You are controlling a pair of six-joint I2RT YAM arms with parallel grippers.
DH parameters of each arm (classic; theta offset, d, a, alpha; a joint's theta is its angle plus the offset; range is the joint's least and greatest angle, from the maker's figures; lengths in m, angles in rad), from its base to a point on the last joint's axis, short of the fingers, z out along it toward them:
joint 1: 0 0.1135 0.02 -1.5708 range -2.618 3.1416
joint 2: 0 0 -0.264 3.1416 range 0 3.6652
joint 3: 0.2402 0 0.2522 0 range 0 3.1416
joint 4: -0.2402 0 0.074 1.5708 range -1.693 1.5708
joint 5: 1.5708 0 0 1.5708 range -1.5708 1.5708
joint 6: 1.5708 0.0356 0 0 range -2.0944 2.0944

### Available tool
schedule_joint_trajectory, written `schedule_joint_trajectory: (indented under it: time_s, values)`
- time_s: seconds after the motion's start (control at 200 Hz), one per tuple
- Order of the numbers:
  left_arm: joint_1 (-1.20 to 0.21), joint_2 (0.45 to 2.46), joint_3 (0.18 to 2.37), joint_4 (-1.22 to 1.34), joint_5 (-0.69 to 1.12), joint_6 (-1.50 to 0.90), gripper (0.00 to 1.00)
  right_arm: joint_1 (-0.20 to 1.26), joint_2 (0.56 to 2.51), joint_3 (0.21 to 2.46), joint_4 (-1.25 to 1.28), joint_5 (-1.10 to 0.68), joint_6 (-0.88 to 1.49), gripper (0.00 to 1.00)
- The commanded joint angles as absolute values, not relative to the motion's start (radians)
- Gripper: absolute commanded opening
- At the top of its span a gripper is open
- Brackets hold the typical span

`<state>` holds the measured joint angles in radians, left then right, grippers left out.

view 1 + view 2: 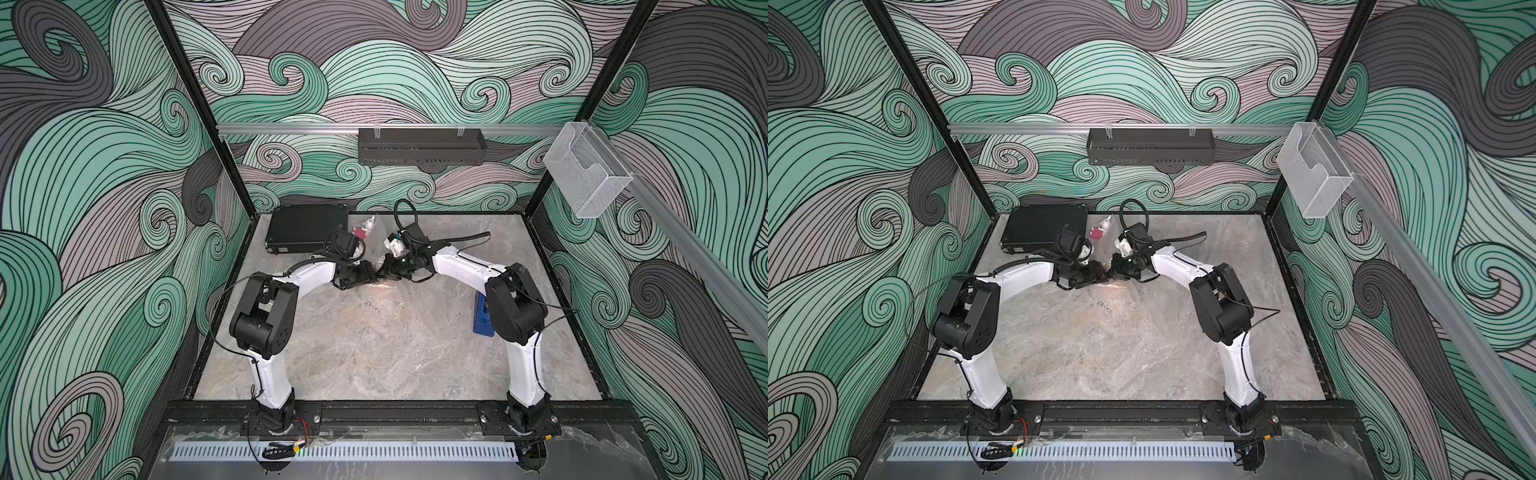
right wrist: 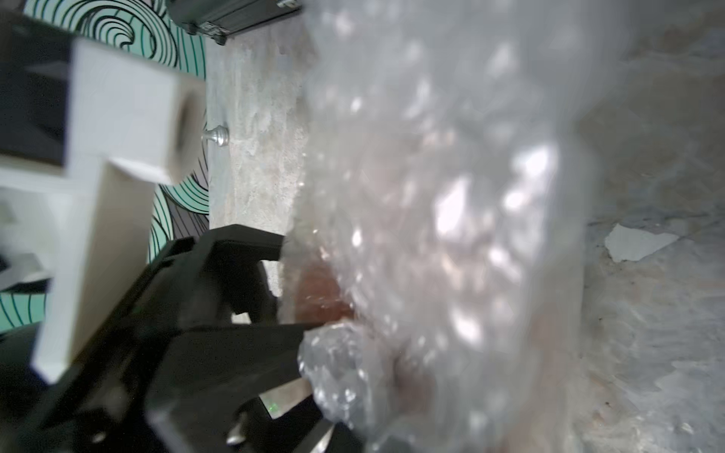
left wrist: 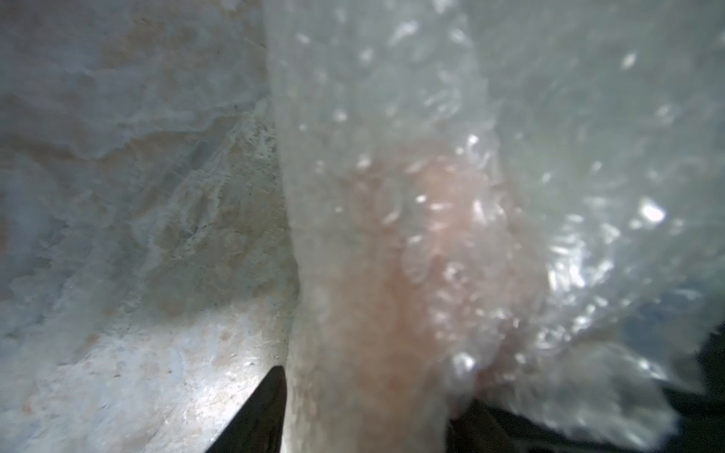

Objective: Wrap mugs in bubble wrap
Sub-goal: Wrap the mug in bubble wrap.

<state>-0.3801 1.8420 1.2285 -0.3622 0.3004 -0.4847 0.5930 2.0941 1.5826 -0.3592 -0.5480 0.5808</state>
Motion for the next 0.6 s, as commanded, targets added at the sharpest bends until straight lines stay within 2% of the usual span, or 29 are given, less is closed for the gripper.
schedule_joint_trajectory:
  time_s: [0.0, 0.596]
  values:
    - [-0.372, 1.803, 1.224, -0.383, 0.296, -0.486, 0.56, 0.597, 2.12, 1.6, -0.399, -0.514, 0.56, 0.0]
    - [-0.347, 1.648, 1.15, -0.388, 0.219, -0.549, 0.57, 0.612, 2.123, 1.637, -0.482, -0.485, 0.489, 0.0]
